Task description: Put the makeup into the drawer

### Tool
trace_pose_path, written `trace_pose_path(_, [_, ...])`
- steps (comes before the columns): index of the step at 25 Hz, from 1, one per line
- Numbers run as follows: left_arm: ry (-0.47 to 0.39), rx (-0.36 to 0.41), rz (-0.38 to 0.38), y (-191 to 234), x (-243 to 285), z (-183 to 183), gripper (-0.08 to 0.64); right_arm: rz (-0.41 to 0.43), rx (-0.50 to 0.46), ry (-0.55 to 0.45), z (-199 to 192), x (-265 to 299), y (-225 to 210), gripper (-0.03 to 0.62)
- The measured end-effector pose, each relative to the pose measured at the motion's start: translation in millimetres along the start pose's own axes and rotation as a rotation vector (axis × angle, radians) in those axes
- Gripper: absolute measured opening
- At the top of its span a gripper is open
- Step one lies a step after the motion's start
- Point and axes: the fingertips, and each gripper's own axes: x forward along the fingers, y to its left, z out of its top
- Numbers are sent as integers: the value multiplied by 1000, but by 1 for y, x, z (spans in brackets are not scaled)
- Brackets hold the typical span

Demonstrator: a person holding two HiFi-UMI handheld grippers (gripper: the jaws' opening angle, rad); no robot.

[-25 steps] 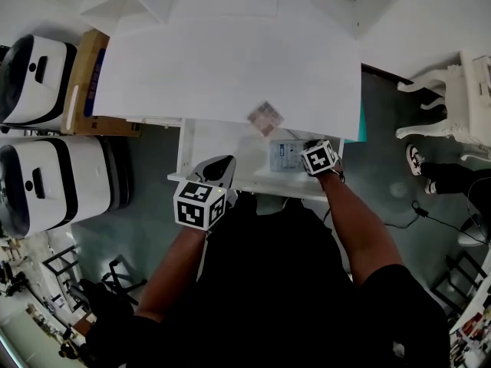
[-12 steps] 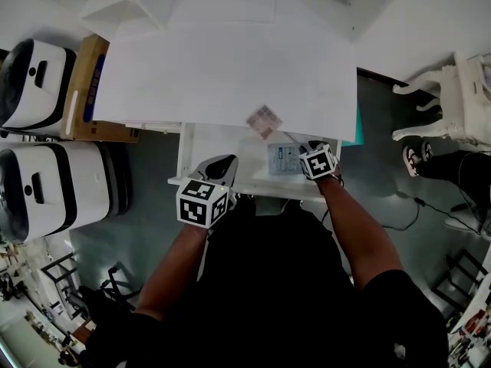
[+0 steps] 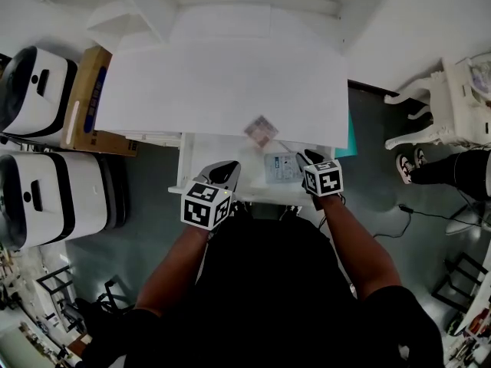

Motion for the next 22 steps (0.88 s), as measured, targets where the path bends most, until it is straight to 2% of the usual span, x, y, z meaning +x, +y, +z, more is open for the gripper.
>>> trace_pose_path(8, [-37, 44, -31, -13, -5, 18, 11, 128, 107, -194, 52, -79, 33, 107])
trace_pose_path(10, [-42, 54, -42, -18, -4, 22, 11, 158, 130, -229, 56, -97, 38, 72])
trace_pose_path(13, [-60, 65, -60, -25, -5, 28, 11, 174, 141, -274, 61, -119, 44, 53])
trace_pose_path(22, [-93, 89, -92, -39, -9, 39, 11, 164, 94, -274, 43, -135, 59, 35])
